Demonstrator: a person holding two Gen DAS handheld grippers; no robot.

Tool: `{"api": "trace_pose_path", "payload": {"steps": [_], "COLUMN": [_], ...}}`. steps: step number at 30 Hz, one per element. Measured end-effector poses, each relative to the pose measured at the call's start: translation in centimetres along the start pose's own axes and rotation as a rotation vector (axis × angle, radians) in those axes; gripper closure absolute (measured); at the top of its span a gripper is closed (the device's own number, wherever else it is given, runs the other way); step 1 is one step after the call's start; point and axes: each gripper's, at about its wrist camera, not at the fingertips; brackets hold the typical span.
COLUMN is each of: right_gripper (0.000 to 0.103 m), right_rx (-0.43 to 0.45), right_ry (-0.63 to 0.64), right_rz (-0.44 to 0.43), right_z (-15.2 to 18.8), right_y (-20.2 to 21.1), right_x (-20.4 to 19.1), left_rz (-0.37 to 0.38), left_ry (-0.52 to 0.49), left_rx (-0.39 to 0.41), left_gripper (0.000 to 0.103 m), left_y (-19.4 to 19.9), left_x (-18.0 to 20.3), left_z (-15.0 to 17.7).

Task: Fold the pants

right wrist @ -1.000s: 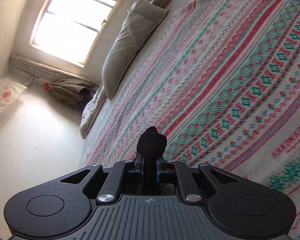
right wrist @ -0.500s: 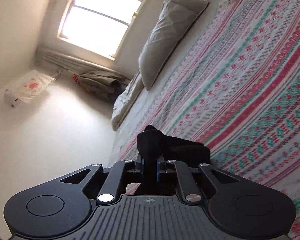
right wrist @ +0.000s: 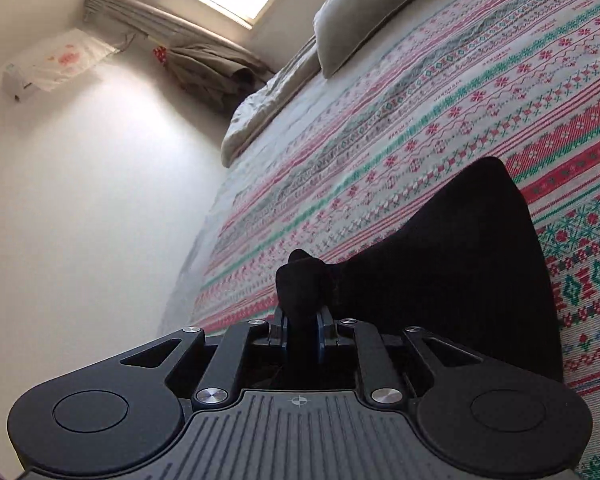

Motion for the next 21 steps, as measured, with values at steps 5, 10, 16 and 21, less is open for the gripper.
{"api": "trace_pose_path", "payload": {"steps": [5,10,16,21], "right_gripper": [0.082,0.054,0.048,0.039], "right_rx": [-0.011,-0.017,-0.038,-0.048], "right_ry": [0.000,0.010,0.134,0.243], "right_rz": [-0.010,-0.051,-0.031,0.000], "right_z": [0.2,-0.3,0.2,0.5], "right_y": [0.2,1.8,4.5,7.0], "right_x": [0.5,-0.5,-1.8,-2.1], "left_rz": [0.053,0.125,0.091,0.081], "left_ry": [-0.120,-0.095,-0.027,0.003], "left_rx": [0.054,0.015,-0.075,-0.069], "left_gripper": [0.017,0.011,0.012,0.017], "left_y": [1.4,-0.3,-5.7,-7.6], "left_x": [0.0,-1.1,-2.4,-2.3], "left_z": [-1.2,-3.3,-4.4,-4.6]}}
Point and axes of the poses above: each gripper's, at about its wrist camera, not at the fingertips, and y roughly against the way its jaws point, x to its right, z to its underside, and after that the axes turned 15 degrees about x, right-handed
